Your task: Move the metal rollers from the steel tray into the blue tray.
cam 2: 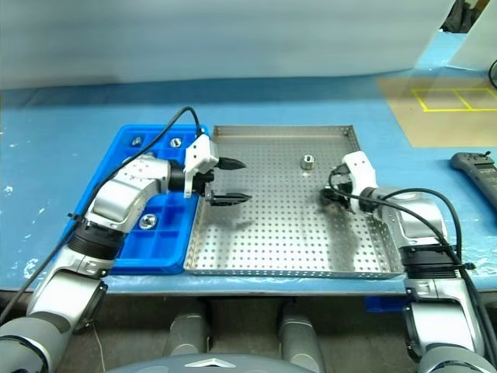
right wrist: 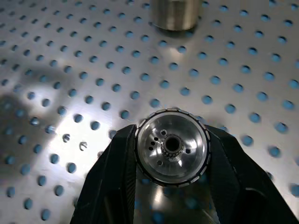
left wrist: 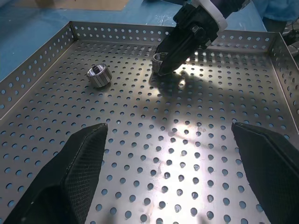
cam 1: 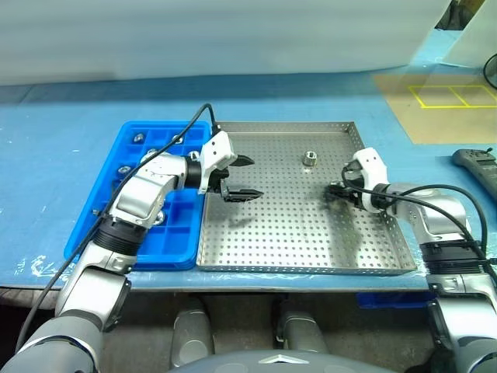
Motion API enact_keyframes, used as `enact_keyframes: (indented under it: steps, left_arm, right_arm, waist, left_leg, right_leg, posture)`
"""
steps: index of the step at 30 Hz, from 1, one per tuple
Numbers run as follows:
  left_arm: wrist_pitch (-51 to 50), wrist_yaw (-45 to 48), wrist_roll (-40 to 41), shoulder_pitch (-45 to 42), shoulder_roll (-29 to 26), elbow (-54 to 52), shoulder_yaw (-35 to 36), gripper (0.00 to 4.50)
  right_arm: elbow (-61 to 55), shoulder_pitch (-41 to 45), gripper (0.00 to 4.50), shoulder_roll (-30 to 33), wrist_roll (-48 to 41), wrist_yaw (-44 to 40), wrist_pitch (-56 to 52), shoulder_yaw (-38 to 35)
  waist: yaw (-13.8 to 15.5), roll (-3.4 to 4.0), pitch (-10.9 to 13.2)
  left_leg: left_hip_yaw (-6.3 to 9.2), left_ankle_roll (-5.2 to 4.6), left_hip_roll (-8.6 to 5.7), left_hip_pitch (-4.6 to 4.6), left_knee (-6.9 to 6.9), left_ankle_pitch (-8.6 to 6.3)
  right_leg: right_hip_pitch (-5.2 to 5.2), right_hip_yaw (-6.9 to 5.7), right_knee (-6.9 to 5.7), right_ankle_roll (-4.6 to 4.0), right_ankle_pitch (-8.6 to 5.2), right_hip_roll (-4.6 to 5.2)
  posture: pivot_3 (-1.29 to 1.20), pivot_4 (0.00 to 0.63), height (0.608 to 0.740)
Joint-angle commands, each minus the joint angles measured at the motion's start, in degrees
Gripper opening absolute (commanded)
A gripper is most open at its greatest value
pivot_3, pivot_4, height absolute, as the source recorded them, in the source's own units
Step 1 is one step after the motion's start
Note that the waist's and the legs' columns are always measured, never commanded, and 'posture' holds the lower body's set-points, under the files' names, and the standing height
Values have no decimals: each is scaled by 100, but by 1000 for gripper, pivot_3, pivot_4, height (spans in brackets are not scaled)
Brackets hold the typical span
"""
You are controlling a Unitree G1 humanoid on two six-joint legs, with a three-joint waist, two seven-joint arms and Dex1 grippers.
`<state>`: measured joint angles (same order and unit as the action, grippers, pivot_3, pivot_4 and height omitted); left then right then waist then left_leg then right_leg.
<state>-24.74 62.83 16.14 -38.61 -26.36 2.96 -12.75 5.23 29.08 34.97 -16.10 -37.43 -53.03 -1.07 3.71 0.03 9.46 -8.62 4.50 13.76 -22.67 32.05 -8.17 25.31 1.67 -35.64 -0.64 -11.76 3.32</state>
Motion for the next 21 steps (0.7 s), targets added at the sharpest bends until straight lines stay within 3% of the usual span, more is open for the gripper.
enact_keyframes:
  steps: [1,11,21]
  left_arm:
    - [-246,-132,418,143,-44,-447,467,4500]
    - [-649,-523,634,774,-566,-1189,971,4500]
    - [-1080,-960,986,2010,-1256,-2400,1750,4500]
  right_arm:
    - [-577,238,1631,-185,-220,-256,208,182]
    - [-839,598,1631,-807,-394,-911,668,833]
    - [270,1523,1631,-1633,-96,-1310,1567,1441]
  waist:
    - [10,1,1]
    - [67,2,1]
    - [209,2,2]
  left_leg:
    - [0,0,0,-1,-3,0]
    - [2,0,-1,-7,-8,0]
    - [6,4,3,-15,-23,1]
  right_leg:
    - [1,-1,3,-1,-1,0]
    - [0,-6,8,0,-1,9]
    - [10,-15,12,-4,-4,9]
  posture:
    - [-69,150,740]
    - [59,150,740]
    - [229,150,740]
